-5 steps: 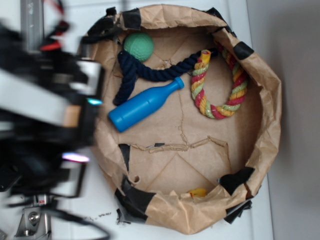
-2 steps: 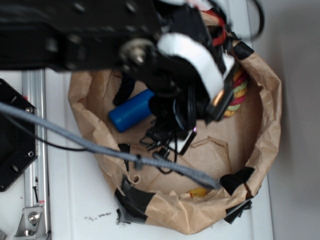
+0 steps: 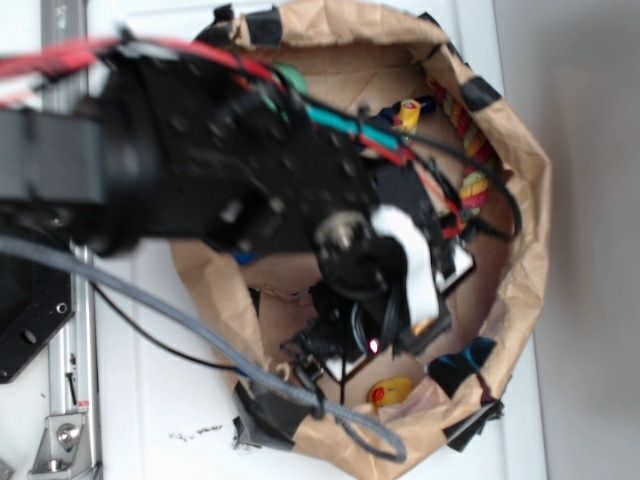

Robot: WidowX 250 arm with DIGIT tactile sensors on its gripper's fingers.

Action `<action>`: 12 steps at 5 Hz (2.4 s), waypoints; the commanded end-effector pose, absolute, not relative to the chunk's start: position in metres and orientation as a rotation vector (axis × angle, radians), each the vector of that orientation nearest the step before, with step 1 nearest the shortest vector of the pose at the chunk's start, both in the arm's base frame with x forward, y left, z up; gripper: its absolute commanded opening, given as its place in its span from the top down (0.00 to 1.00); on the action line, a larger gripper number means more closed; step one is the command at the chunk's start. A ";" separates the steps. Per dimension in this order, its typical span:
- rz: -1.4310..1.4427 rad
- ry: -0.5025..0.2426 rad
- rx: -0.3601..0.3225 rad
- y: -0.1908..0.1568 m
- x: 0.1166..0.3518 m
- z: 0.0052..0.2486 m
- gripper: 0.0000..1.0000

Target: Grab the yellow duck.

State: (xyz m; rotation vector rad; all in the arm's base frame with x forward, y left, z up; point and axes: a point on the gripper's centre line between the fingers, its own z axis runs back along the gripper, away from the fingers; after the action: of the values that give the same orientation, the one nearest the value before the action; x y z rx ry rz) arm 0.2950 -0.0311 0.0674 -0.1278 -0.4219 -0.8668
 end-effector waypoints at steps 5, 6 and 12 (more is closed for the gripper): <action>-1.062 -0.434 -0.334 -0.102 0.281 0.036 1.00; -0.981 -0.465 -0.216 -0.073 0.285 0.062 1.00; -0.853 -0.537 -0.138 -0.041 0.292 0.089 0.00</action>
State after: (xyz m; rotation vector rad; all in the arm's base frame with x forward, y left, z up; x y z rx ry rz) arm 0.2992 -0.0253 0.0733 -0.1607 -0.5022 -0.8138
